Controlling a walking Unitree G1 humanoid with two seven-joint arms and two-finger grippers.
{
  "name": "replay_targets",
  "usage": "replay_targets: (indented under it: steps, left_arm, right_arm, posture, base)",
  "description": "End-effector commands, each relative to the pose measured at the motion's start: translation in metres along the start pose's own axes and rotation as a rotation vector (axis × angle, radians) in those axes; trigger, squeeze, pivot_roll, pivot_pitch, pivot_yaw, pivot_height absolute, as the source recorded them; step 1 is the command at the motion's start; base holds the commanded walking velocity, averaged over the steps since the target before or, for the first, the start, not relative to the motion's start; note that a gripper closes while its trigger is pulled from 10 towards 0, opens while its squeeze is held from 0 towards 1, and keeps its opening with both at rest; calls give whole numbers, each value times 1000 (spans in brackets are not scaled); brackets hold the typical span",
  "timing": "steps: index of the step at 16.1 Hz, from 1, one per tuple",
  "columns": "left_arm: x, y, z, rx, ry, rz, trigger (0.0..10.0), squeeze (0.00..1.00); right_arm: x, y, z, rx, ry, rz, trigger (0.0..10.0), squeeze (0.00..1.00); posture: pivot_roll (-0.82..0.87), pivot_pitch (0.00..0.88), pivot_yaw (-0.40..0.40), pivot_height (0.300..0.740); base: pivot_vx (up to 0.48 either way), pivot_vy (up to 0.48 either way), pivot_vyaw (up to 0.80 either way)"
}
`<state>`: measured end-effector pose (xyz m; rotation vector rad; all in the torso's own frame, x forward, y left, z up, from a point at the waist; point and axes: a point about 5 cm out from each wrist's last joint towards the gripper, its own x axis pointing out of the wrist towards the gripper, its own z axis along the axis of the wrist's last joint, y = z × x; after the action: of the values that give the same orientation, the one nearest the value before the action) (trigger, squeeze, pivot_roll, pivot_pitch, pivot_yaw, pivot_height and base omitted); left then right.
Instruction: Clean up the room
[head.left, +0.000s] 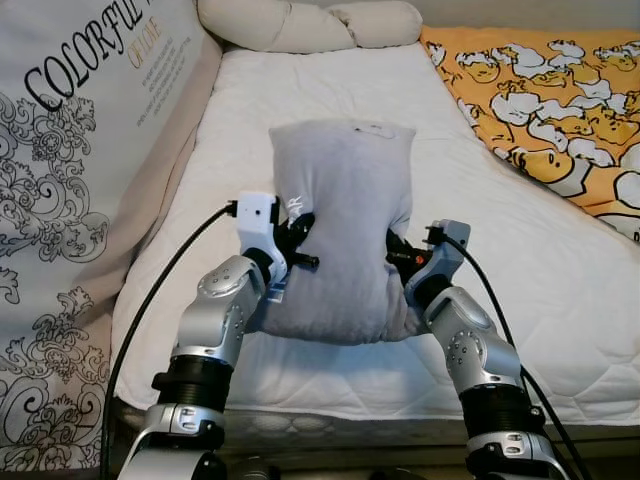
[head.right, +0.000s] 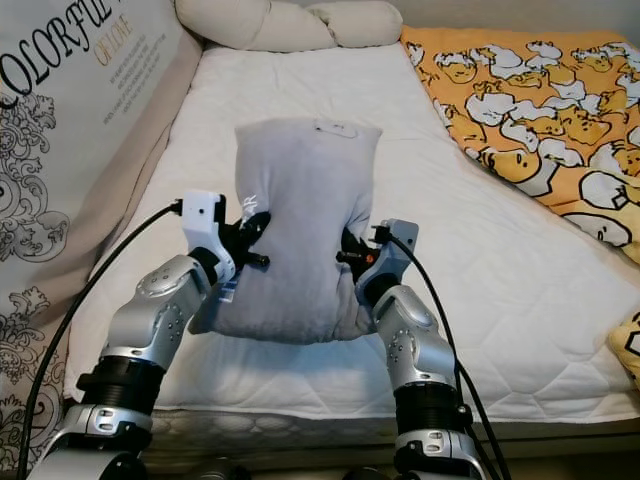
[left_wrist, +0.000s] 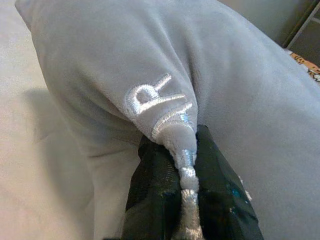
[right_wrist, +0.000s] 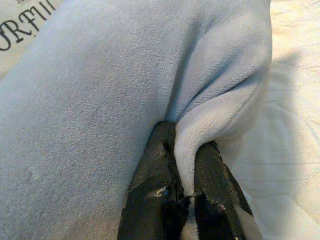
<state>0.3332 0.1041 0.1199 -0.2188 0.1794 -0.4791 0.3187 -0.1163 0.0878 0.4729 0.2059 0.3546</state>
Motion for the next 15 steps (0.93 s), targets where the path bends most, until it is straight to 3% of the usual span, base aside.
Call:
replay_targets:
  steps: [1,2,3,4,9,11,12,13,14,15]
  left_arm:
    - [1,-8,2,19,2,-34,0,0]
    - [0,-8,2,32,0,-34,0,0]
    - [0,-7,2,42,-1,-29,0,0]
    - [0,-5,1,58,5,-23,0,0]
    - [7,-3,0,177,10,-32,0,0]
    - [9,0,-10,200,47,-27,0,0]
    - [10,2,-18,243,68,-16,0,0]
    - [10,4,-23,280,86,-4,1098,0]
    - [11,6,-24,290,91,5,3216,0]
    - [12,10,-27,325,110,38,8078,0]
  right_arm:
    - [8,18,9,-28,-38,77,10000,0]
    - [8,19,8,-3,-34,88,10000,0]
    - [8,18,8,4,-32,87,10000,682]
    - [7,16,8,2,-30,75,10000,1000]
    - [-8,-10,2,-52,-25,-74,10000,1000]
    - [-18,-19,-4,-126,0,-145,10000,1000]
    - [-22,-23,-9,-159,29,-170,10000,569]
    - [-25,-28,-12,-190,55,-208,10000,0]
    - [-27,-30,-13,-208,70,-219,10000,0]
    - [-32,-35,-16,-257,100,-232,10000,0]
  posture:
    - [36,0,-16,740]
    - [36,0,-14,740]
    - [35,0,-10,740]
    - [31,0,-4,740]
    - [12,0,16,740]
    - [4,0,22,740]
    - [-2,0,24,740]
    - [-10,0,27,740]
    - [-13,0,28,740]
    - [-25,0,30,740]
  base:
    - [0,0,0]
    - [0,0,0]
    - [0,0,0]
    - [0,0,0]
    - [0,0,0]
    - [0,0,0]
    - [0,0,0]
    - [0,0,0]
    - [0,0,0]
    - [0,0,0]
